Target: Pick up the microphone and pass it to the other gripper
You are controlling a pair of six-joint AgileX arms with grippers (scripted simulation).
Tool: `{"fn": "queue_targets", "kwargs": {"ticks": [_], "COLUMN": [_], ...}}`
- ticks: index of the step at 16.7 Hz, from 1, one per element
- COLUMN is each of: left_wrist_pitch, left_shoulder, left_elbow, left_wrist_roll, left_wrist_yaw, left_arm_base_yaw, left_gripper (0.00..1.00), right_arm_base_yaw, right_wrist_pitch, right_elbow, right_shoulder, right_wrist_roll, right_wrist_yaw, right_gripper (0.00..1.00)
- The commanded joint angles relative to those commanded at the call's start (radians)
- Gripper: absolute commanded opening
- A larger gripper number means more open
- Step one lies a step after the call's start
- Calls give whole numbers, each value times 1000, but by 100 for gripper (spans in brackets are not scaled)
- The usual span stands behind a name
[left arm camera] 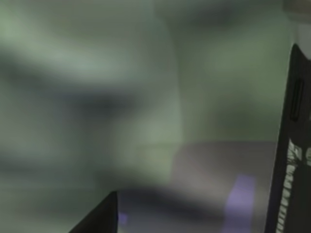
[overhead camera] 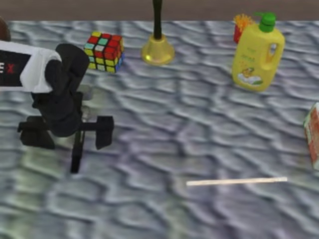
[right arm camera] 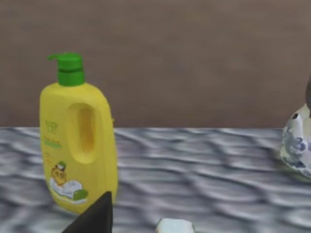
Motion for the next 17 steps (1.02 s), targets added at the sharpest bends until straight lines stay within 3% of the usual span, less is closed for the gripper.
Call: {"fn": "queue_targets", "kwargs": {"ticks": [3,16,17], "left_wrist_pitch": [0,0,0], "left_shoulder": [0,0,0], "left_elbow": [0,0,0], "left_wrist_roll": [0,0,0], "left_wrist_yaw": [0,0,0], "left_arm_base_yaw": [0,0,0], "left_gripper": [100,2,0], "right_arm_base_yaw": [0,0,0], "right_wrist_pitch": [0,0,0], "right_elbow": [0,0,0], "right_shoulder": [0,0,0], "right_wrist_roll": [0,0,0], "right_wrist_yaw": [0,0,0], "right_gripper": [100,100,100]}}
